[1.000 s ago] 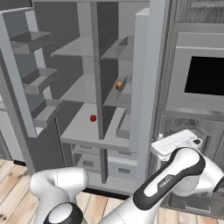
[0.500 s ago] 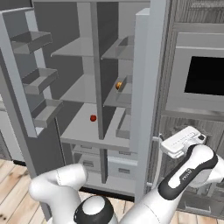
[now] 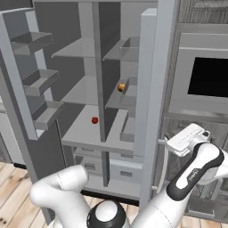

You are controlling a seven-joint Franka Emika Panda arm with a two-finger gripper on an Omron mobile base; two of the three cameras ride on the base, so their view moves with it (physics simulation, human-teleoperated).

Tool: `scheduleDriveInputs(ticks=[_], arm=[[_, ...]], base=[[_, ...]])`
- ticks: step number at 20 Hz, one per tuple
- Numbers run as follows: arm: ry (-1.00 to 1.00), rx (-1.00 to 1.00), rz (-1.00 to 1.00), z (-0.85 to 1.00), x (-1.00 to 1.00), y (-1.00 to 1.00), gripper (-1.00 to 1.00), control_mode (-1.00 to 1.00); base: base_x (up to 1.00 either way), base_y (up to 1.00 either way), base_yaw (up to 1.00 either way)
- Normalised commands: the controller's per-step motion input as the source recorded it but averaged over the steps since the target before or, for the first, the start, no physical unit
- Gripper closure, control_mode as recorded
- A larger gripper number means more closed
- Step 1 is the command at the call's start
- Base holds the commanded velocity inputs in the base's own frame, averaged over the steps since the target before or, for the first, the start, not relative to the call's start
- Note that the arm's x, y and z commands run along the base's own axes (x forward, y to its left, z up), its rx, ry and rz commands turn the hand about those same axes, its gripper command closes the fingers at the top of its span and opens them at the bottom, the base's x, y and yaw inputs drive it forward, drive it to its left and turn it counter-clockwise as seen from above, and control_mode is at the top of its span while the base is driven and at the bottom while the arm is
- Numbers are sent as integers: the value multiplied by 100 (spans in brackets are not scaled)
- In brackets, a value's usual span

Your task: There's a steak in the fridge that needs to be moved to the freezer for freezing. Pick up the steak from the fridge, place it on any shelf in the freezer, and close the fridge and freezer doors when done.

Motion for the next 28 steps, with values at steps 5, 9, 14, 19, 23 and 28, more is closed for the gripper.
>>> scheduleDriveInputs(ticks=[5, 9, 14, 19, 23, 28], arm=[[-7, -6, 0, -27, 2, 72, -100, -100], [-9, -8, -1, -35, 0, 93, -100, -100], [-4, -10, -7, -25, 18, 100, -100, -100], [0, -9, -11, -33, 68, 100, -100, -100], [0, -10, -13, -25, 77, 100, -100, -100], [3, -5, -11, -11, 75, 75, -100, -100]], base=[[0, 0, 0], [0, 0, 0], [0, 0, 0], [0, 0, 0], [0, 0, 0], [0, 0, 0]])
